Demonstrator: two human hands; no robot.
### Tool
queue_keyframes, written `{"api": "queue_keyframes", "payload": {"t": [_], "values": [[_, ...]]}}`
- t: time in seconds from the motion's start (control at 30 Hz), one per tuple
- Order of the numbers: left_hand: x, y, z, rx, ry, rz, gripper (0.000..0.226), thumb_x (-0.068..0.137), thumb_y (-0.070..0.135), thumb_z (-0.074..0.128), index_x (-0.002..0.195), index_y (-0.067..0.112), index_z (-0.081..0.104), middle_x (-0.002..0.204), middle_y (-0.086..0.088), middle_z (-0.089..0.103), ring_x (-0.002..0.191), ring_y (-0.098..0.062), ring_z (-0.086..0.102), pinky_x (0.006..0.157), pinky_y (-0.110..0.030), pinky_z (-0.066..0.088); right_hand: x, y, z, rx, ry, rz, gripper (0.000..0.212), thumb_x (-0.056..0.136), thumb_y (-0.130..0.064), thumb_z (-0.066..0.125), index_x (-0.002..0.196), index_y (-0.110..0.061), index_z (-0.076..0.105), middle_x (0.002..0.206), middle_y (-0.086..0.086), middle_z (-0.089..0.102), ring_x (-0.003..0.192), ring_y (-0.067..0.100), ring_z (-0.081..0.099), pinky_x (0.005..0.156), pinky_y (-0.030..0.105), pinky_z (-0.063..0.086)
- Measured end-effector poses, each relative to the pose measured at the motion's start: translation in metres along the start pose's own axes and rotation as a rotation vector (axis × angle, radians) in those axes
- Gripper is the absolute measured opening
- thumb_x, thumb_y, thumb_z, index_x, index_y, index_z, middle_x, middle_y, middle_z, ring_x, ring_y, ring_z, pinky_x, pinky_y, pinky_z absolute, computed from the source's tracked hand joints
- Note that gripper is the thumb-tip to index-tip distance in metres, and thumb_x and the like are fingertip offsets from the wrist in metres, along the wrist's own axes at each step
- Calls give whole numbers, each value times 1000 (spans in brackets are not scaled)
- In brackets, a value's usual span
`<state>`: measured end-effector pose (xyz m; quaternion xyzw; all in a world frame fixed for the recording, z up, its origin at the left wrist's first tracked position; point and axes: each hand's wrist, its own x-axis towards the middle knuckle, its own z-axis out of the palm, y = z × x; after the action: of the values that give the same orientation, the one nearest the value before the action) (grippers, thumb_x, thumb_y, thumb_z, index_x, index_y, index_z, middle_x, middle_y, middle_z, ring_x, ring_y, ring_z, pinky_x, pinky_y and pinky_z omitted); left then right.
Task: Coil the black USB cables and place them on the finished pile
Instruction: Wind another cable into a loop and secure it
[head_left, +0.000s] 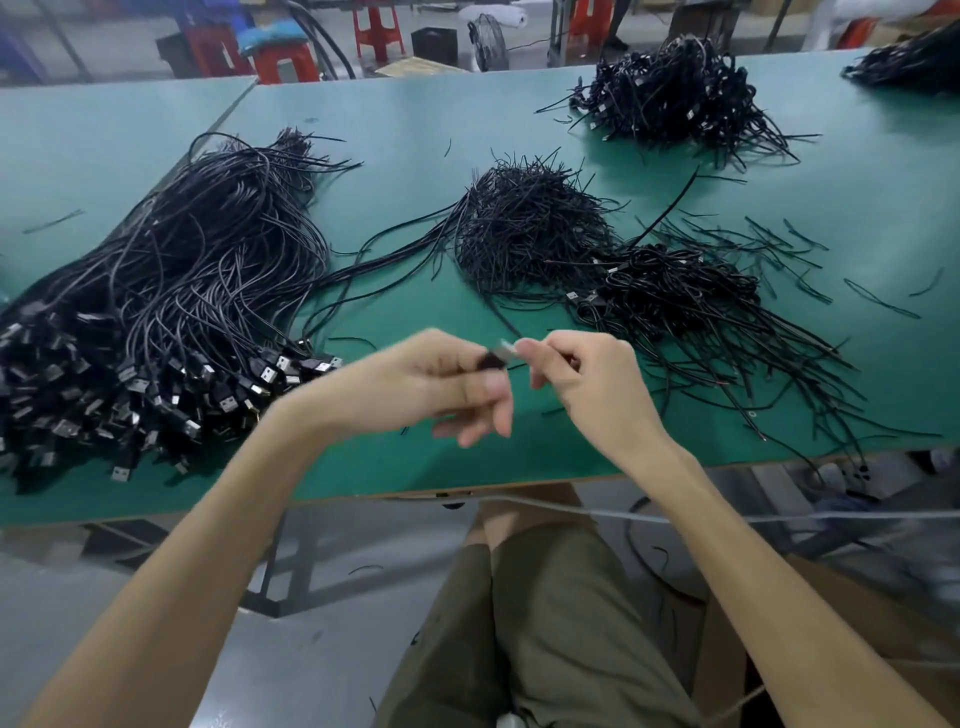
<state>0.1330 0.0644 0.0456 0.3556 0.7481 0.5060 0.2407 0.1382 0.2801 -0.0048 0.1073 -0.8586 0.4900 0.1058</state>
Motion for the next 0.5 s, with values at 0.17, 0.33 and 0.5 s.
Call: {"api": "queue_keyframes", "payload": {"t": [0.17, 0.33, 0.5], "values": [[19, -20, 19, 468, 356, -126, 16, 104, 11, 55, 103, 9, 71, 94, 20, 71, 86, 11, 62, 82, -18, 45, 2, -18, 6, 58, -1, -42, 58, 103, -53, 48, 58, -19, 62, 51, 7, 54, 45, 9, 39, 49, 28, 32], [19, -23, 20, 411, 513, 21, 18, 104, 7, 53, 112, 7, 70, 115, 5, 73, 90, 2, 63, 85, -11, 43, 0, -26, -3, 147, -16, -60, 50, 106, -47, 46, 72, -17, 67, 60, 7, 61, 42, 17, 54, 48, 28, 44], [18, -24, 27, -128, 549, 78, 39, 108, 12, 40, 143, 1, 52, 149, -3, 55, 140, -12, 49, 117, -30, 37, -4, -35, 5, 198, -106, -130, 40, 108, -34, 47, 78, -15, 63, 66, 4, 60, 40, 19, 57, 49, 21, 43]]}}
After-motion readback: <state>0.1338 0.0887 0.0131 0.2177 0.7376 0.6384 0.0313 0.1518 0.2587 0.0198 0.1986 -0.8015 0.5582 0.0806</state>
